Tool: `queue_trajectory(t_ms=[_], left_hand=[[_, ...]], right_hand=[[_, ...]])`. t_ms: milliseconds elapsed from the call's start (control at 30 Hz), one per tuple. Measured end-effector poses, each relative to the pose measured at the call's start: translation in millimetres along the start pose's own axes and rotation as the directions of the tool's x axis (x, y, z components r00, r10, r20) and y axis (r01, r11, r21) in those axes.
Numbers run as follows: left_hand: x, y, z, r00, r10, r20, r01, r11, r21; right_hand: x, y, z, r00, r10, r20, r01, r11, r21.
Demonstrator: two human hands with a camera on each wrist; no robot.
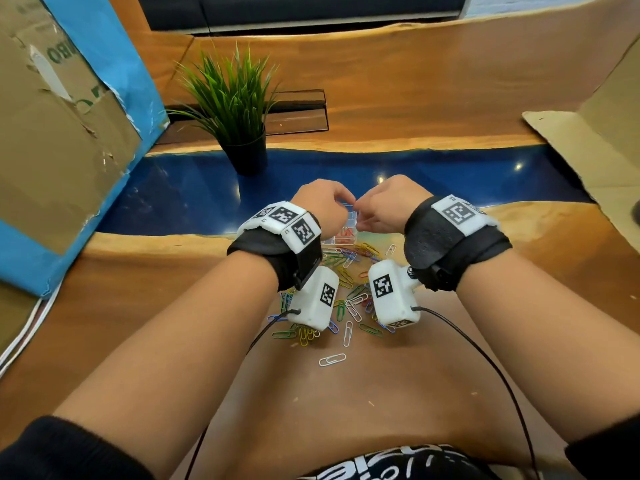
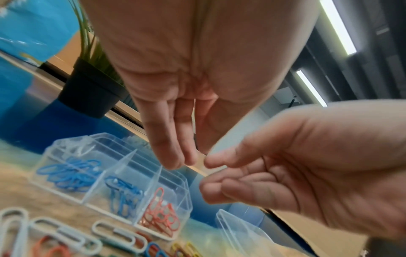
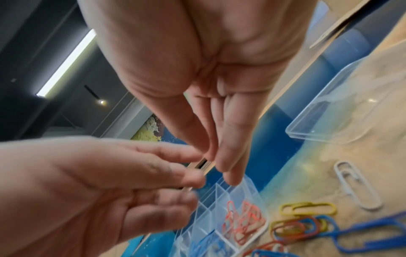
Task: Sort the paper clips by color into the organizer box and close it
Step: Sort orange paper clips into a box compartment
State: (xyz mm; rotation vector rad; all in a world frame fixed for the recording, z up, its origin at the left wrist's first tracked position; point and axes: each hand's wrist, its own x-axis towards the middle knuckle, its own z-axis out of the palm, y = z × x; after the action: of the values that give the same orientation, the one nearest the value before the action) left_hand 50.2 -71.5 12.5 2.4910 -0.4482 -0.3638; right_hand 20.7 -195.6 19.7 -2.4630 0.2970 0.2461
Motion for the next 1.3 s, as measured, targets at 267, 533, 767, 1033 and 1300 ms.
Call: queue_trajectory(t_ms=[267, 533, 767, 1033, 1300], left_hand=[[-18.8, -20.6, 0.4, 0.999, 0.009, 0.046, -0.016, 0.988, 0.156], [-21.7, -14.8, 21.7, 0.989, 0.032, 0.142, -0.083, 0.927, 0.365], [-11.3, 7.2, 32.5, 0.976, 0.155, 0.155, -0.211, 0.856, 0.472], [-7.2, 17.7, 44.0, 0.973, 0.090, 0.212, -0.196, 0.803, 0.562], [-11.5, 0.7, 31.9, 0.988, 0.093, 0.123, -0.128, 0.942, 0.311]], right_hand=[[-3.3, 45.6, 1.1, 0.990, 0.135, -0.028, -0.134, 0.989, 0.055], [-18.4, 45.0, 6.5, 0.996, 0.024, 0.081, 0.000, 0.958, -0.286], [-17.2, 35.4, 15.4, 0.999, -0.008, 0.036, 0.020, 0.939, -0.344], [-2.8, 30.2, 29.2, 0.999, 0.012, 0.030, 0.001, 0.917, -0.398], [-5.1, 42.5, 22.5, 0.997, 0.000, 0.071, 0.023, 0.946, -0.323]])
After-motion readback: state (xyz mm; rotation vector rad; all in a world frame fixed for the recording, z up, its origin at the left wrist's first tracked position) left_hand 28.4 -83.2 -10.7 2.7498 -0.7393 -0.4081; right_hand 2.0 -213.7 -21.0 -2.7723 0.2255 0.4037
